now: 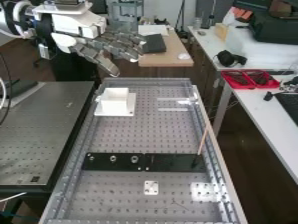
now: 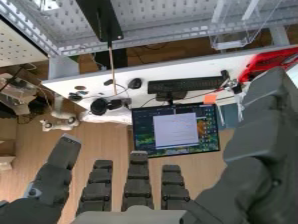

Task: Grab the smaller nut and place it in the white container

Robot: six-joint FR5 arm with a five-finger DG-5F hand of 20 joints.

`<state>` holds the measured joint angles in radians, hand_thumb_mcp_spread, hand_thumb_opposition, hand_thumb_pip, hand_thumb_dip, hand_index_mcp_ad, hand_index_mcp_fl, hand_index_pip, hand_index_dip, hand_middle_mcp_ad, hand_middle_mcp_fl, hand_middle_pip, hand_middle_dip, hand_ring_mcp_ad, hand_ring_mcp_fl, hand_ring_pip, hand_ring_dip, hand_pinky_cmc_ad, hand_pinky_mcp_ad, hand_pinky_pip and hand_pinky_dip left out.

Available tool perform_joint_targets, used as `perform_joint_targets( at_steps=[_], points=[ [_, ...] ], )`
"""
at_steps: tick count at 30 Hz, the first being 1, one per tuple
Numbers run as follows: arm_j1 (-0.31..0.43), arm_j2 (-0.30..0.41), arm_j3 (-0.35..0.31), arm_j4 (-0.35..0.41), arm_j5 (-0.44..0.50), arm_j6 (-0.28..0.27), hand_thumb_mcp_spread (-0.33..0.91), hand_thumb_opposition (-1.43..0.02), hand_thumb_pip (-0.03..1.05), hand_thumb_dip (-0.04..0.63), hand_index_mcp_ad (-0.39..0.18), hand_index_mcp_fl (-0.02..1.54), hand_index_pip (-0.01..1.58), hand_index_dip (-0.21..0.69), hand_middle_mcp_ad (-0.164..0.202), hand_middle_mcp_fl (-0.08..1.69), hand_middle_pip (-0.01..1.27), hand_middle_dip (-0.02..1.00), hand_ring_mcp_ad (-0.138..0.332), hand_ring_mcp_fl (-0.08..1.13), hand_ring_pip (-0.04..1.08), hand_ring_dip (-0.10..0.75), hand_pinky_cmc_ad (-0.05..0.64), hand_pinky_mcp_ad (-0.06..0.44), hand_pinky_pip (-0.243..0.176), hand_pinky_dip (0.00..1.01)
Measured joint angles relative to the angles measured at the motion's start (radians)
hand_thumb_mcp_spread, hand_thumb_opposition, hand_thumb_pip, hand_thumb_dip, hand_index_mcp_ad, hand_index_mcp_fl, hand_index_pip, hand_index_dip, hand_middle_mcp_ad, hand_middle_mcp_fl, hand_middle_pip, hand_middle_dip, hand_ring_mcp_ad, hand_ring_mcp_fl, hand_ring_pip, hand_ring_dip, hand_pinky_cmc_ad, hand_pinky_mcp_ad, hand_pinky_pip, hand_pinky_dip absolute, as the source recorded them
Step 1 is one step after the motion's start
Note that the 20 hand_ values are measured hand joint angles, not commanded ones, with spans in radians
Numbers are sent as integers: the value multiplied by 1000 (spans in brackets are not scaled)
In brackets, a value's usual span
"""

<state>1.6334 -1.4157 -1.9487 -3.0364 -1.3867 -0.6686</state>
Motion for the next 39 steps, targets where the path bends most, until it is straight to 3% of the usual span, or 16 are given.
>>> perform_joint_targets(
  at_steps=[11,24,34,39],
  points=[
    [-51,40,-119,43,-52,-41,222,-745,524,84,-75,42,99,82,72,42,133,288,173,0,99,138,419,346,-93,531],
    [-192,50,-238,124,-205,-75,239,-757,562,93,-75,51,213,77,72,54,133,288,175,0,99,138,422,346,-89,531],
    [-308,-18,-270,186,-352,-120,278,-791,602,115,-89,52,656,75,70,54,133,288,173,0,99,138,422,344,-93,522],
    [-364,-68,-273,217,-424,-147,304,-796,604,126,-105,24,963,75,66,54,133,288,171,0,99,138,426,344,-89,522]
  ],
)
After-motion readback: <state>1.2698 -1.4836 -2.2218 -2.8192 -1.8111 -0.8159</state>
